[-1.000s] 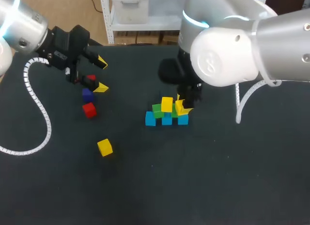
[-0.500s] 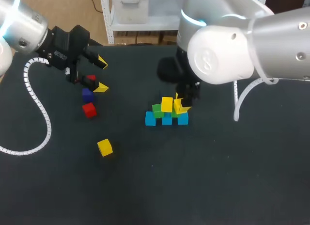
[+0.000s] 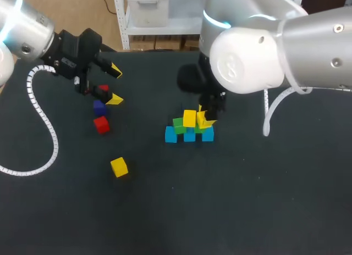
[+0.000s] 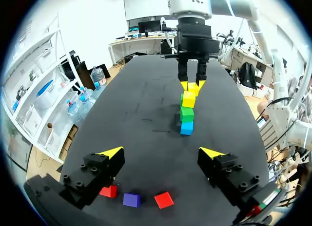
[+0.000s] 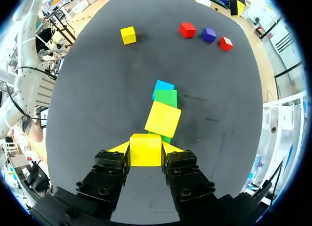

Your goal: Place the blue cubes, place green cubes on the blue cubes, place the yellow cubes on the green cubes, then place the red cubes on the yellow cubes, and place purple cube on the red cubes.

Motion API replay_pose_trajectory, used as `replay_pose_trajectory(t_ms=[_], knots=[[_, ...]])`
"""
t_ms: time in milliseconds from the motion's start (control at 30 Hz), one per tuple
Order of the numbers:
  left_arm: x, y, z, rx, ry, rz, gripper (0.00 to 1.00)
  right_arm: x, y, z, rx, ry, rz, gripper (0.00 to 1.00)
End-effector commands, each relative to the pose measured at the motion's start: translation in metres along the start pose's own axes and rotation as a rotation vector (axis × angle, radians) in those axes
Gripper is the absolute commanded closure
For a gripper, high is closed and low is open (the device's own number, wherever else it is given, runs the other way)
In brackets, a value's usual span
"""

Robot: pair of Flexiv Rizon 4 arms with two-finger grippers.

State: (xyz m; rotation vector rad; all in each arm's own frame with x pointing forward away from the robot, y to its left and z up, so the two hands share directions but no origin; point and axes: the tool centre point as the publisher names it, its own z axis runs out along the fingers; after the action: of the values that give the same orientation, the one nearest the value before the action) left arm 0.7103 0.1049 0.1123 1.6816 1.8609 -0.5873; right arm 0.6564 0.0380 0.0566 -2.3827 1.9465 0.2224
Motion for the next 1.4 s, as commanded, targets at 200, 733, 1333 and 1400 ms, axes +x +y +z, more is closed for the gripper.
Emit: replay_pose_trajectory(t_ms=[200, 733, 1333, 1400], knots=[[0.0014, 0.0009, 0.0004, 0.001, -0.005, 0.004, 0.00, -0.0019, -0.0062, 0.0018, -0.007, 0.002, -0.004, 1.00], [0.0014, 0.0009, 0.0004, 0.001, -0.005, 0.004, 0.00, 0.0014, -0.0082, 0.0039, -0.007, -0.001, 0.005, 1.00], [0.0014, 0.0009, 0.0004, 0.001, -0.005, 0.004, 0.00, -0.0002, -0.0128, 0.0056, -0.005, -0.010, 0.011, 1.00], [0.0014, 0.0009, 0.0004, 0.001, -0.005, 0.004, 0.00, -0.0003, -0.0132, 0.0059, -0.004, -0.010, 0.012, 1.00]])
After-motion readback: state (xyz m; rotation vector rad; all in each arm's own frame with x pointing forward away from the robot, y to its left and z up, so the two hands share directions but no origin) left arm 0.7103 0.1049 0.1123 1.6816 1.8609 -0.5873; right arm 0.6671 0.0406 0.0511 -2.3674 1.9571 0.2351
